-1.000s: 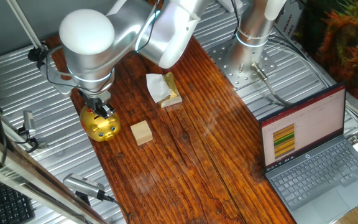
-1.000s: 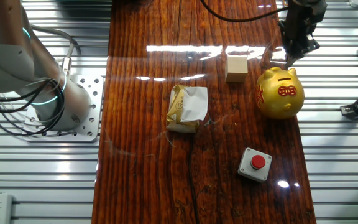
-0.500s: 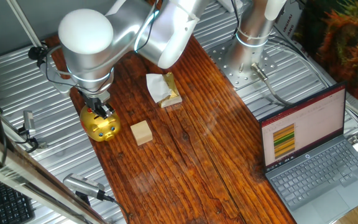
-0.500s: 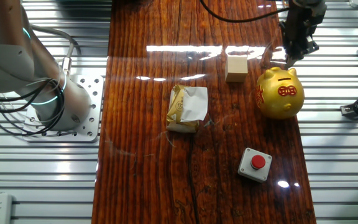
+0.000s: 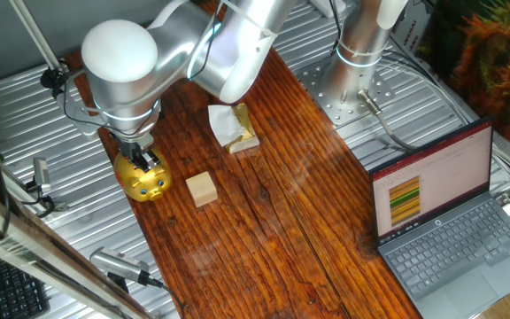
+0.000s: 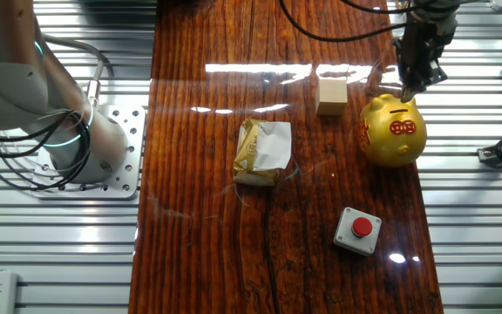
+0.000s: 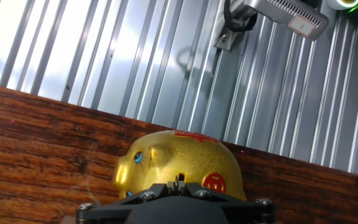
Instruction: Drop coins into a piggy bank
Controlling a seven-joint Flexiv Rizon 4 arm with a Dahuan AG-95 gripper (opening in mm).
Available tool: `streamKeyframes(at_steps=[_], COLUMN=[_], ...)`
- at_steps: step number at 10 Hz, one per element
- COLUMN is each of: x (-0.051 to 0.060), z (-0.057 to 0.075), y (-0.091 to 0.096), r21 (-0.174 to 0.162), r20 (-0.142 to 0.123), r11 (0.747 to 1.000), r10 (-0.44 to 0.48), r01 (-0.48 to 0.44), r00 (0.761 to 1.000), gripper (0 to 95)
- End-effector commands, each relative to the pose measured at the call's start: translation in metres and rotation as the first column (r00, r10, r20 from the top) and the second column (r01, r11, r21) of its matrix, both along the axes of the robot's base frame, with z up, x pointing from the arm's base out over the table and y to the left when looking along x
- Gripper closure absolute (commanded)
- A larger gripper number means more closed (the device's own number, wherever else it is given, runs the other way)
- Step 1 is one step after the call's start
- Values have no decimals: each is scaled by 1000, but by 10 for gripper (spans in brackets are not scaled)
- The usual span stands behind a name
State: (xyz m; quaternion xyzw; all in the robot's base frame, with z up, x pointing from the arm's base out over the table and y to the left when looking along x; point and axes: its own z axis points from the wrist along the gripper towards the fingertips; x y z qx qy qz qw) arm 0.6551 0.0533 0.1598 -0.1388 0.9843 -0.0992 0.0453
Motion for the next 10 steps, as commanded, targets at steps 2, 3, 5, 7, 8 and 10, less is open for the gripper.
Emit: streamKeyframes(at_steps=[2,3,5,7,8,10], x=[-1,-1,-4,-7,-7,-6], z=[0,0,-1,-5,-5,-7], y=[-1,-1,-3,-6,-7,-8], r21=[1,2,7,9,10,12], r20=[0,0,0,2,5,4], r11=[1000,1000,1000,1000,1000,1000], r10=[-2,-4,-7,-6,-6,-6], r01=[2,4,7,6,6,6], r00=[1000,1000,1000,1000,1000,1000], gripper=[950,950,950,950,950,950])
